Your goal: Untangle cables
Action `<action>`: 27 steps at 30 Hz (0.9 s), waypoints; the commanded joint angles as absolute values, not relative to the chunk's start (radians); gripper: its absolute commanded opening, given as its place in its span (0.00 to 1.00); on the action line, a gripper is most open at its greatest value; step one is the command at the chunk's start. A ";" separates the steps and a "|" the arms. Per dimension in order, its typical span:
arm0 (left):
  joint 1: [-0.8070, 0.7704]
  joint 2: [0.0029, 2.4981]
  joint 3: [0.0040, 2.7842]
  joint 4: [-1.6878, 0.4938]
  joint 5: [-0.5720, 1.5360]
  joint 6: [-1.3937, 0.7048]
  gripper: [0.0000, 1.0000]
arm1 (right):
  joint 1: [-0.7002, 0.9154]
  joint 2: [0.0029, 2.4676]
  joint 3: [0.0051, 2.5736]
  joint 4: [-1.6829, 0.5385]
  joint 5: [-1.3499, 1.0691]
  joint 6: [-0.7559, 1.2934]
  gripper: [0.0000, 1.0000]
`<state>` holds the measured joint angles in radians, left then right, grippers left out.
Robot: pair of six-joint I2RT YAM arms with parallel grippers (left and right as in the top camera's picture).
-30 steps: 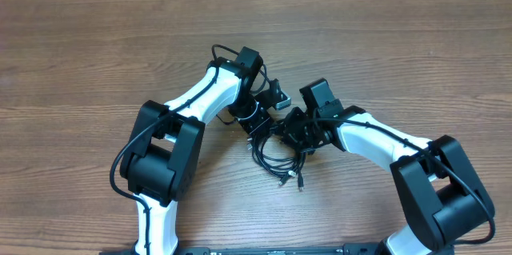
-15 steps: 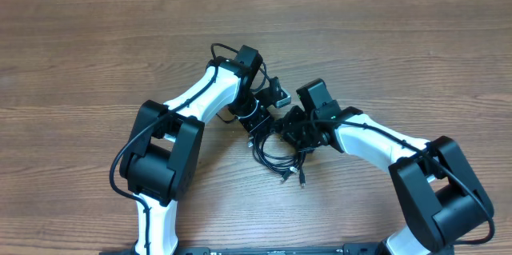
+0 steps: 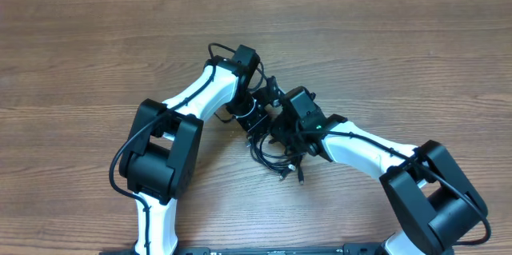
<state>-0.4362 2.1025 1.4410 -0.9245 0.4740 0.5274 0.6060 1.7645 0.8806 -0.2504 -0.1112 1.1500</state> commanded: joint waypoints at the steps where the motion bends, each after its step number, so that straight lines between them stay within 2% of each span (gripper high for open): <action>1: -0.446 2.113 1.458 -0.933 0.525 0.546 0.04 | 0.625 1.754 0.884 -0.209 -0.041 1.157 0.28; 9: -0.446 2.113 1.458 -0.929 0.524 0.546 0.04 | 0.648 1.810 0.884 -0.199 -0.001 1.208 0.27; 12: -0.445 2.113 1.458 -0.927 0.524 0.546 0.04 | 0.648 1.810 0.884 -0.205 -0.010 1.208 0.20; 13: -0.445 2.113 1.458 -0.927 0.524 0.546 0.04 | 0.648 1.810 0.884 -0.219 -0.018 1.208 0.09; 15: -0.445 2.113 1.458 -0.926 0.521 0.546 0.04 | 0.647 1.810 0.884 -0.239 -0.046 1.208 0.04; 23: -0.445 2.113 1.458 -0.904 0.464 0.488 0.04 | 0.563 1.797 0.884 -0.275 -0.304 1.153 0.04; 27: -0.445 2.113 1.458 -0.897 0.460 0.480 0.04 | 0.525 1.792 0.885 -0.332 -0.332 1.148 0.04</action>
